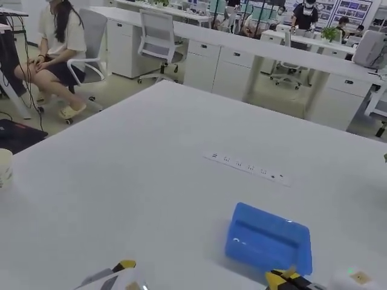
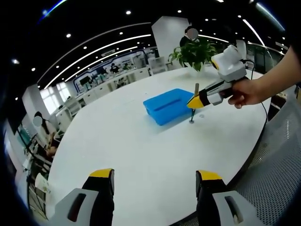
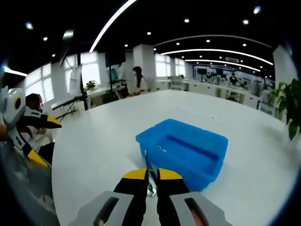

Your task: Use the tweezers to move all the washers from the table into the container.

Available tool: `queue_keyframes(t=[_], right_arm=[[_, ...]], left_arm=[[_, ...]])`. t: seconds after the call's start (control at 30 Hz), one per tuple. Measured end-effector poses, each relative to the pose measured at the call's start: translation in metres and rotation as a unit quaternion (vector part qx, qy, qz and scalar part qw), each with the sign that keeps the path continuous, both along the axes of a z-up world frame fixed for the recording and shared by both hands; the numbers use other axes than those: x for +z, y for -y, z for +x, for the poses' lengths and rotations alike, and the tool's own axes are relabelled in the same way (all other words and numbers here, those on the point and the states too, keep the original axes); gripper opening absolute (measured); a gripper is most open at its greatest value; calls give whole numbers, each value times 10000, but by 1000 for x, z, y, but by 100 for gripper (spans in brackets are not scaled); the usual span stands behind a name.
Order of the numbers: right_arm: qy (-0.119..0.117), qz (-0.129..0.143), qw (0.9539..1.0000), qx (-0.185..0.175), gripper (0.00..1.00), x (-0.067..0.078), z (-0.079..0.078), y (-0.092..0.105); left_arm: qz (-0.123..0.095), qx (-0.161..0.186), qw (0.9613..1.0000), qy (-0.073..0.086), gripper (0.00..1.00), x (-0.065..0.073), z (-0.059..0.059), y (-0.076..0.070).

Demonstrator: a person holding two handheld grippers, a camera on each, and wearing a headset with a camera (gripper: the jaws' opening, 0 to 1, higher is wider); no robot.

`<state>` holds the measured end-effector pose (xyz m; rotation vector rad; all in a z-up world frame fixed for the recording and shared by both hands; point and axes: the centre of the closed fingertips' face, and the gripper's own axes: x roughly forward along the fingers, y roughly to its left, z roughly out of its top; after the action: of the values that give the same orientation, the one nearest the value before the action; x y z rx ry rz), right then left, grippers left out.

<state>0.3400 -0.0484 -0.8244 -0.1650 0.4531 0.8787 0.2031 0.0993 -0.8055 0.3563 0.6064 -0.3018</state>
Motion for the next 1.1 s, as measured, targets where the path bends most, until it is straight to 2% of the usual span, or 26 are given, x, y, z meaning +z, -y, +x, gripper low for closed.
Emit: queue_keyframes(t=[0.27, 0.33, 0.4, 0.5, 0.7, 0.83, 0.97, 1.1], right_arm=[[-147, -134, 9998, 70, 2, -1, -1, 4], [-262, -77, 9995, 151, 2, 1, -3, 1], [-170, 22, 9998, 140, 2, 7, -2, -2], [-341, 362, 9987, 99, 2, 17, -1, -8], [-209, 469, 9984, 245, 2, 35, 7, -17], [-95, 570, 9980, 269, 2, 48, 18, -19], [80, 549, 9981, 266, 2, 60, 27, -19], [235, 481, 9985, 97, 2, 65, 46, -14]], left_arm=[[-54, 2, 10000, 50, 71, 2, 1, 1], [-49, -2, 10000, 17, 71, 1, 0, 1], [-16, -38, 10000, -17, 71, -1, -1, 2], [15, -63, 9999, -81, 71, -3, -1, 2], [25, -79, 9999, -91, 71, -3, -1, 3], [15, -1, 10000, -78, 70, -3, -1, 0], [-3, 40, 10000, -31, 70, -1, 0, -1], [-12, 29, 10000, -20, 70, -1, 0, -1]])
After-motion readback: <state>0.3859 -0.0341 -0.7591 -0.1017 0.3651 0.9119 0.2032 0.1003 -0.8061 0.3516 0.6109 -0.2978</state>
